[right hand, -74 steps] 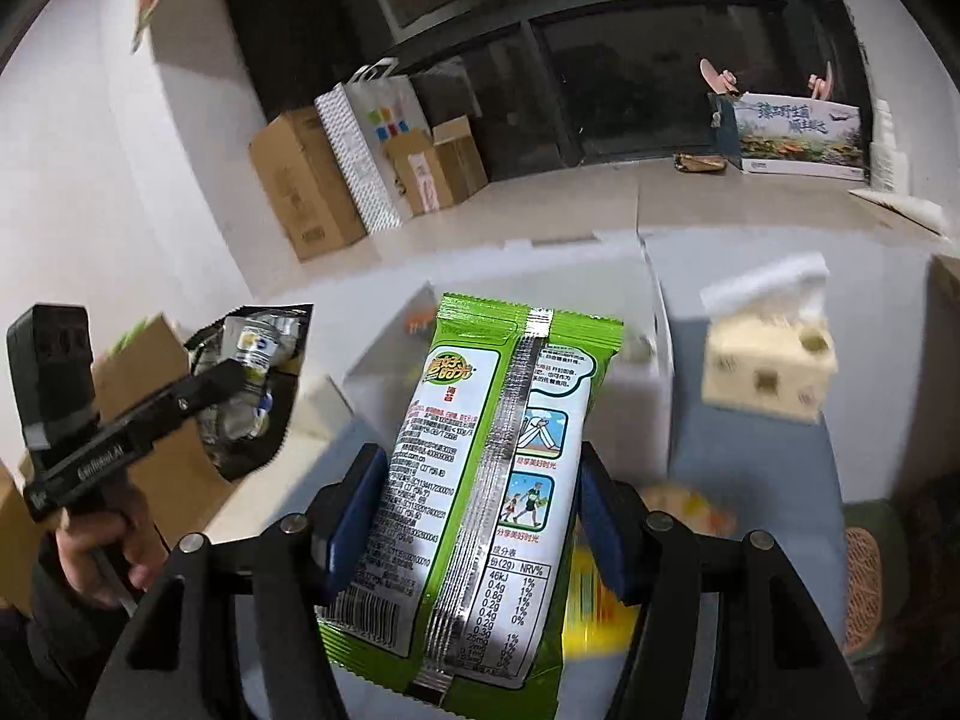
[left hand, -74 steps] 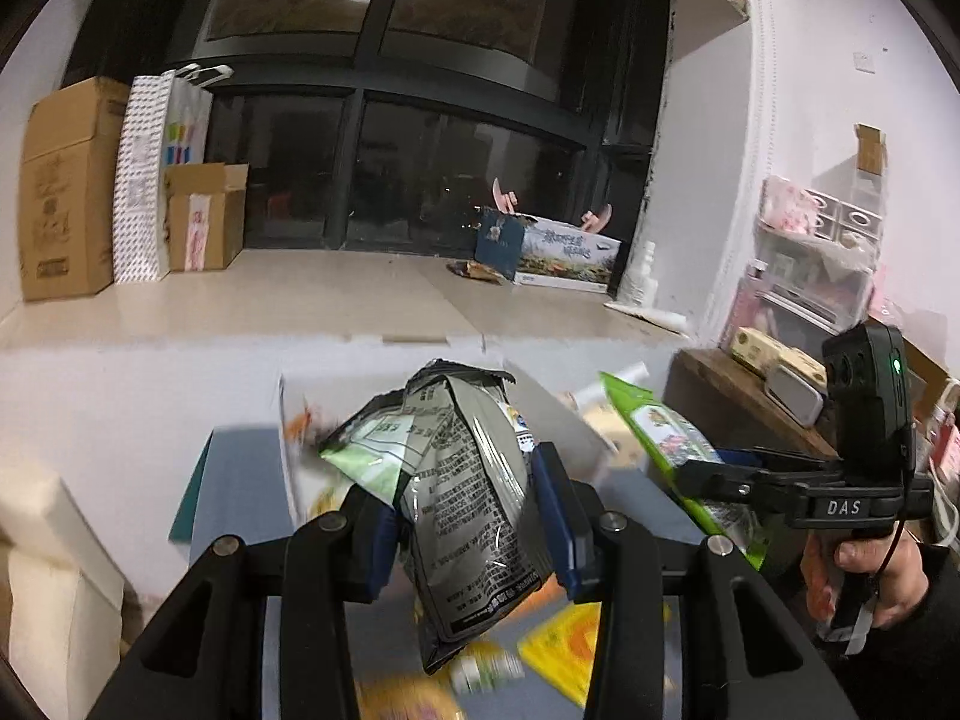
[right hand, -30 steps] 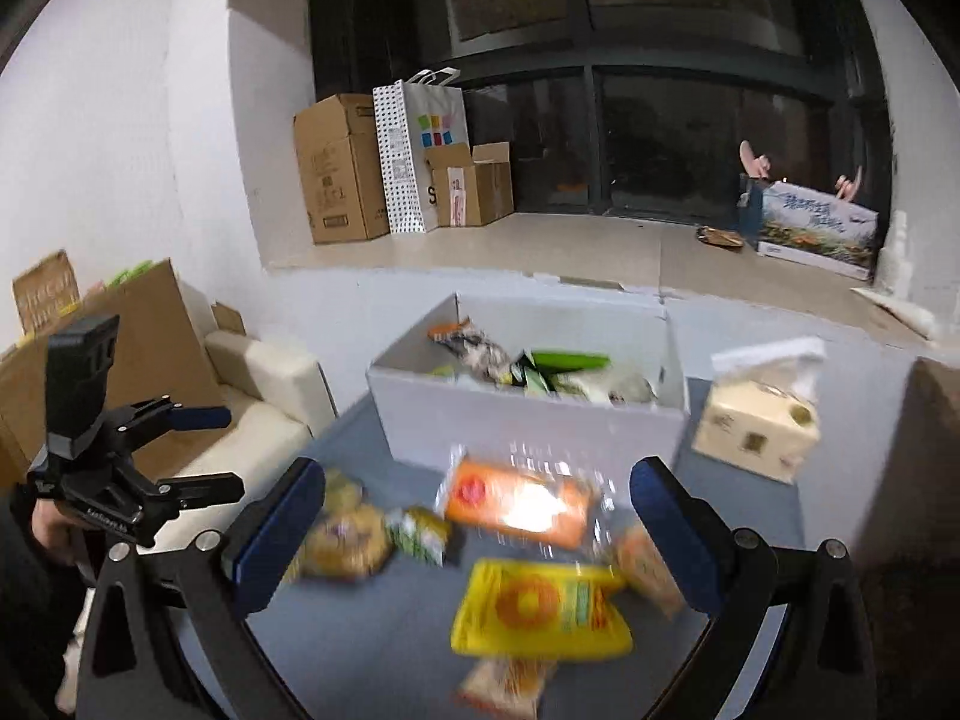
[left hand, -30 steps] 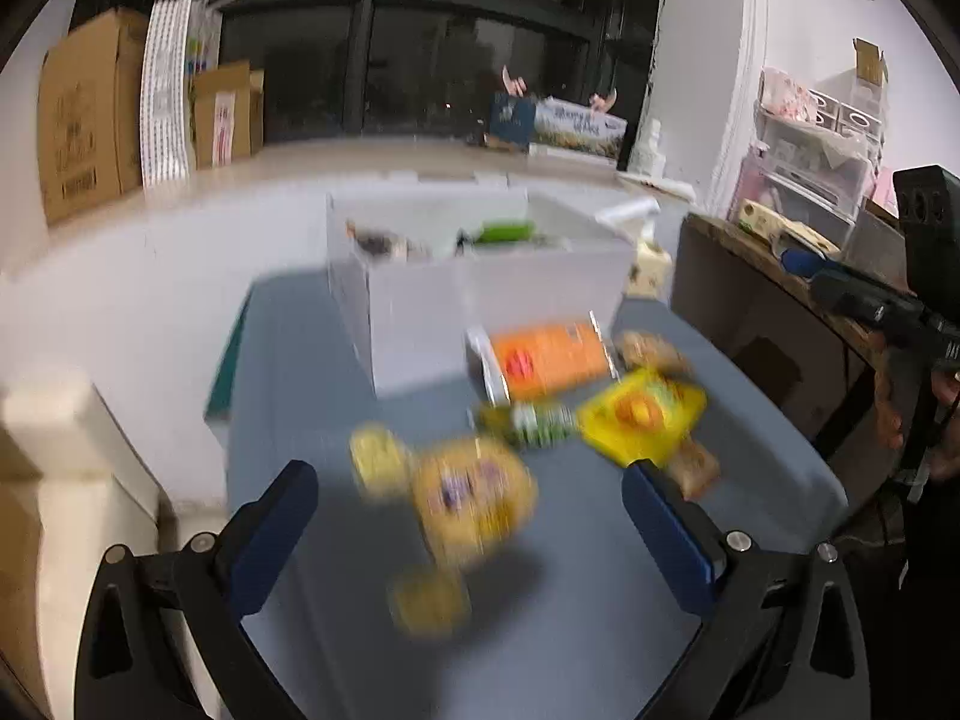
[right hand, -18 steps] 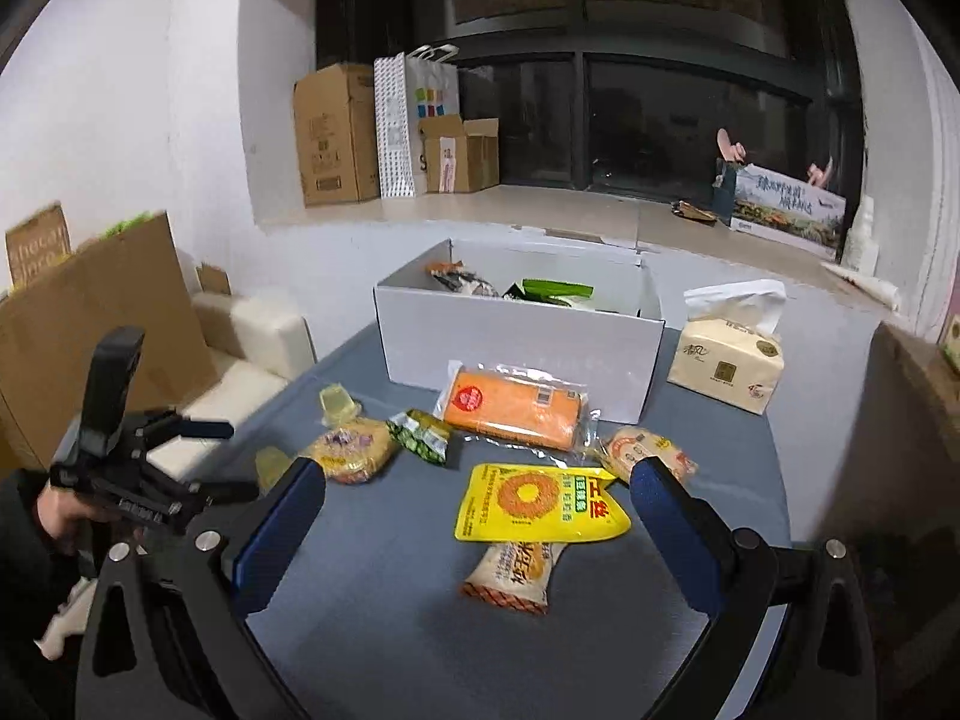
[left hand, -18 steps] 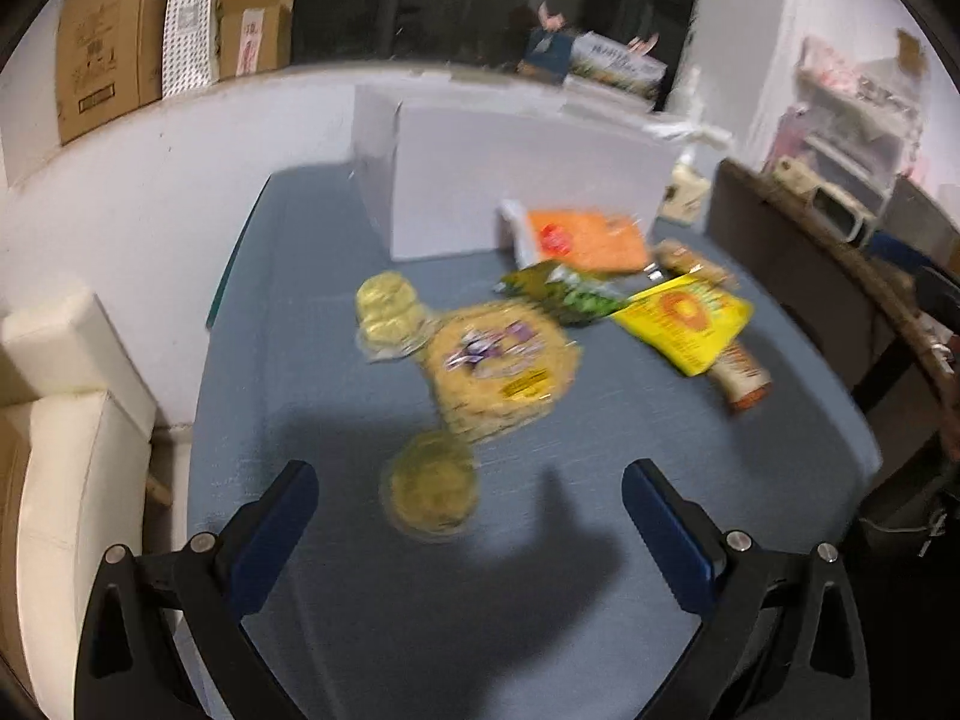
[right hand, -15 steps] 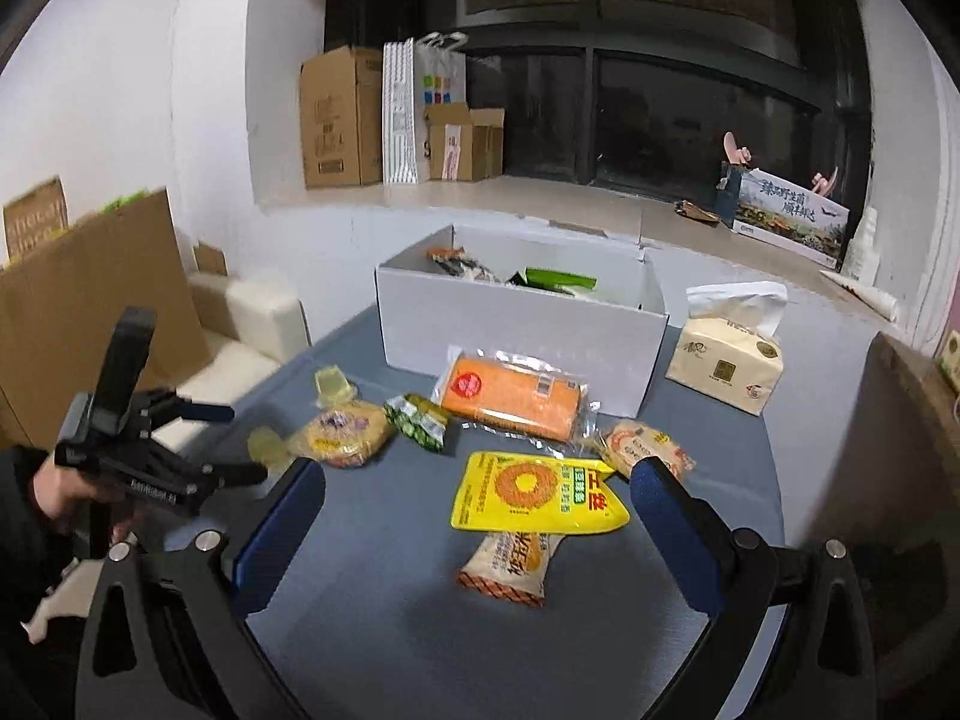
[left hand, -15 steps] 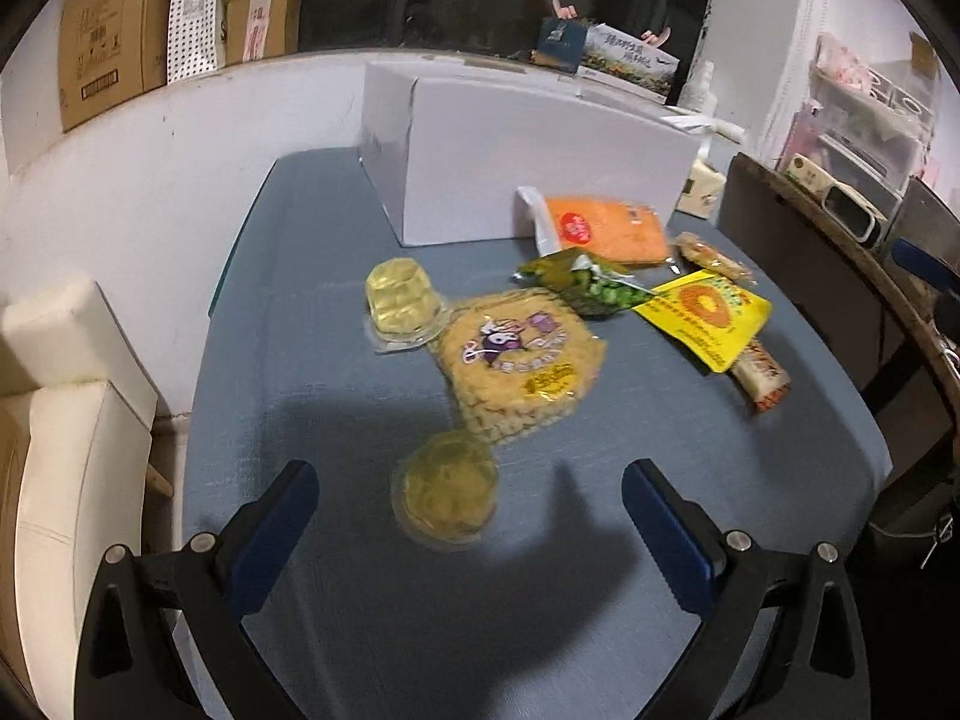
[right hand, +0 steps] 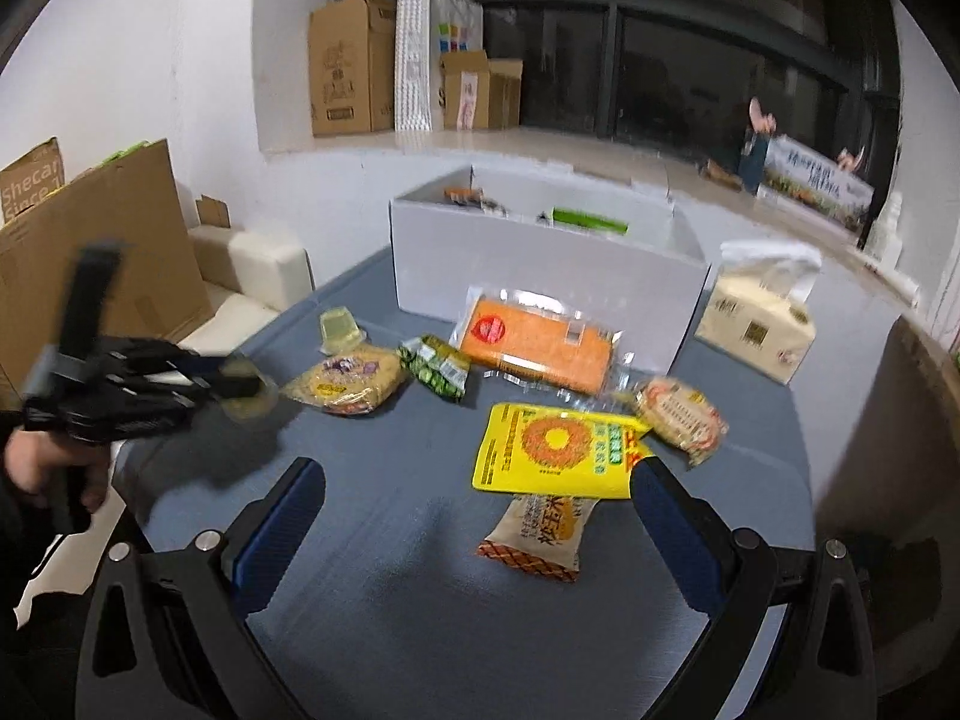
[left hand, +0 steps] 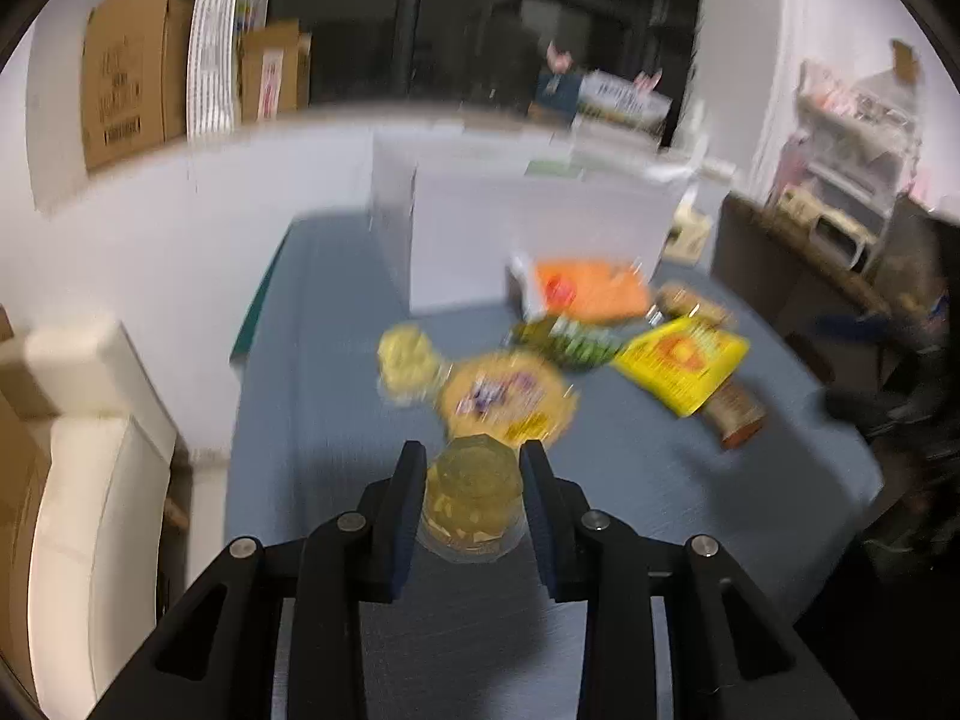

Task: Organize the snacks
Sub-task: 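Grasp jelly cup with left tool while right tool grasps green pea packet, drop both in box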

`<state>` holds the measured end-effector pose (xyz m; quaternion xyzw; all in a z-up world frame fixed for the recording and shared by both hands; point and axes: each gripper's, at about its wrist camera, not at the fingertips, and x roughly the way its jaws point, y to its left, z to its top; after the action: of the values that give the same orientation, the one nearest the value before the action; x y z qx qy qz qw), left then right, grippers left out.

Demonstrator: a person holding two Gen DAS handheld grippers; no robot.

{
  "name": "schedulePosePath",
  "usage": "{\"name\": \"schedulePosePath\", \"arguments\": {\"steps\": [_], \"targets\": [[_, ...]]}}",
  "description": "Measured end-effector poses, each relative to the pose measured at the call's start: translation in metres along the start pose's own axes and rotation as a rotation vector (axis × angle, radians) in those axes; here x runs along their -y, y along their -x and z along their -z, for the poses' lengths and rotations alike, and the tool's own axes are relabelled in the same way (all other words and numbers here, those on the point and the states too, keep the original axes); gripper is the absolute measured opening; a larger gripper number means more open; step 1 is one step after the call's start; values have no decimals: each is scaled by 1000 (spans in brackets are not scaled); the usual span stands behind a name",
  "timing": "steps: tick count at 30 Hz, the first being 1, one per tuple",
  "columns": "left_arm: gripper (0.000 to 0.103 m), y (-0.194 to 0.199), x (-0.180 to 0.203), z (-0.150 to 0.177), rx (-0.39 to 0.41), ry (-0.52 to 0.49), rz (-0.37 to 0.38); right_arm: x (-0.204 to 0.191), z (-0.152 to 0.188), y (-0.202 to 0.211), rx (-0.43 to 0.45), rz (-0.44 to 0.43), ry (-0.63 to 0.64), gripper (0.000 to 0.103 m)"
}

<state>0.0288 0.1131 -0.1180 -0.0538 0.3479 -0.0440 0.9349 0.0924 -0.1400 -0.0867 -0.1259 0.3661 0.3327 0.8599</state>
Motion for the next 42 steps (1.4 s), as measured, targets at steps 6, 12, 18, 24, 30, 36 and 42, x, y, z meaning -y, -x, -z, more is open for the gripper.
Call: {"name": "schedulePosePath", "arguments": {"steps": [6, 12, 18, 24, 30, 36, 42], "targets": [[36, 54, 7, -14, 119, -17, 10, 12, -29, -61, -85, -160, -122, 103], [36, 62, 8, -20, 158, -14, 18, 7, -57, -122, -138, -173, -192, 103], [36, 51, 3, -10, 151, 11, 28, 4, -57, -171, -235, -220, -245, 88], [36, 40, 3, -5, 141, 31, 48, 14, -53, -147, -130, -238, -252, 49], [36, 34, 13, -16, 159, 18, 77, 39, -47, -67, 58, -258, -312, 49], [36, 31, 28, -48, 203, -15, 120, 62, -24, 15, 192, -180, -314, 49], [36, 7, 41, -109, 247, -73, 132, 86, -49, 31, 238, -120, -302, 49]]}}
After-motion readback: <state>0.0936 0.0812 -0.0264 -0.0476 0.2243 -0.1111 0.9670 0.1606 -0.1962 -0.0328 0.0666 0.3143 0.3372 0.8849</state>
